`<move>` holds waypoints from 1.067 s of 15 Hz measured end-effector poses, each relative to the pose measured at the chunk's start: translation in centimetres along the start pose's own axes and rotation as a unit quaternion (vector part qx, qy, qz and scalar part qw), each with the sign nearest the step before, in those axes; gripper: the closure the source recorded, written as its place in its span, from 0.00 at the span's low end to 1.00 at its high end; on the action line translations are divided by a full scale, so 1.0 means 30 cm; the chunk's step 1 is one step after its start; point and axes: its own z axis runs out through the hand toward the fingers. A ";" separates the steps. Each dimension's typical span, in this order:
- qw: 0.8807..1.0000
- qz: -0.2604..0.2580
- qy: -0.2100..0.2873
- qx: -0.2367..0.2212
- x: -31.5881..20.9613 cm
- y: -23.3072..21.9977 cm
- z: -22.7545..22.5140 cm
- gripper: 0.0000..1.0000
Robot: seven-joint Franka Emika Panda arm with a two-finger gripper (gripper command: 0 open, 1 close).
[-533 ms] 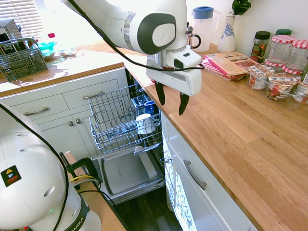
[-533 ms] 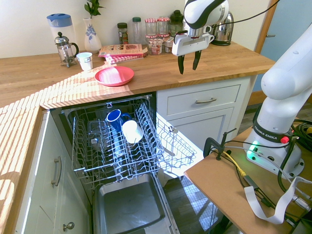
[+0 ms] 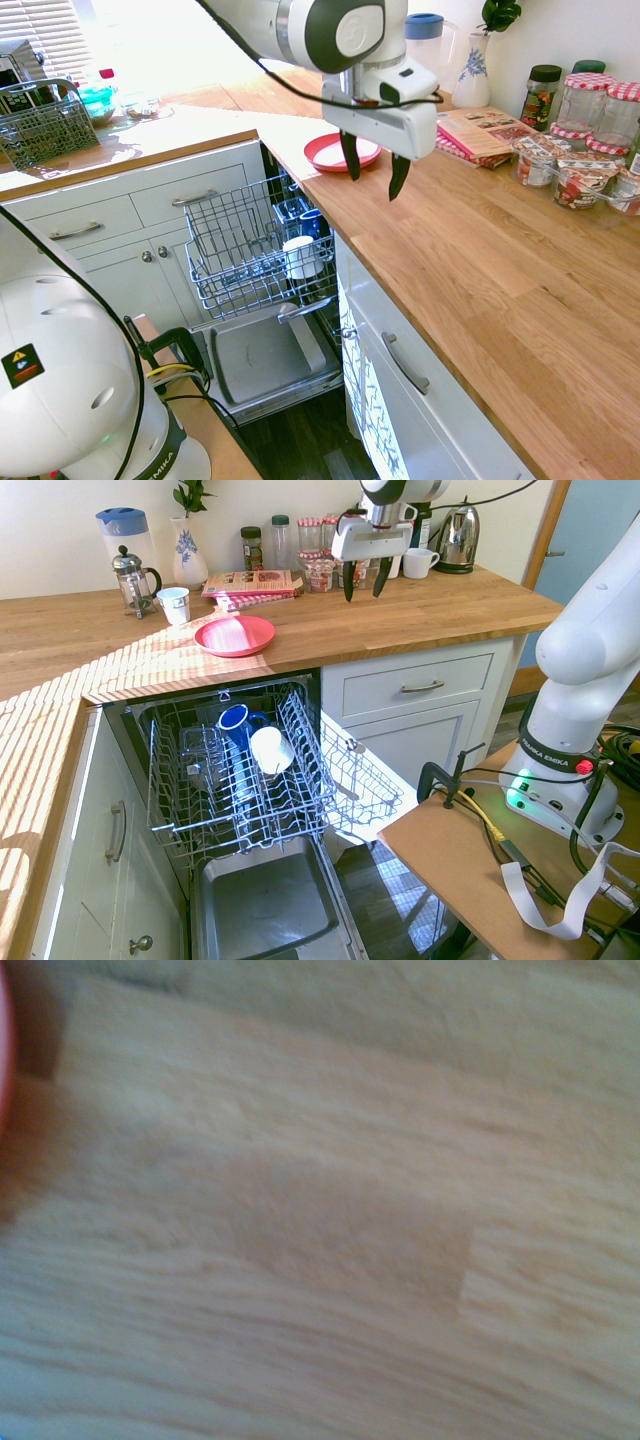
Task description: Put the plate in the dishwasher
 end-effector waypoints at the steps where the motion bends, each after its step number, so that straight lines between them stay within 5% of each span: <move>1: 1.000 -0.006 -0.007 0.008 0.021 -0.062 0.008 0.00; 6: 0.997 -0.048 -0.052 0.017 0.062 -0.419 0.154 0.00; 16: 0.991 -0.083 -0.106 -0.009 0.007 -0.750 0.333 0.00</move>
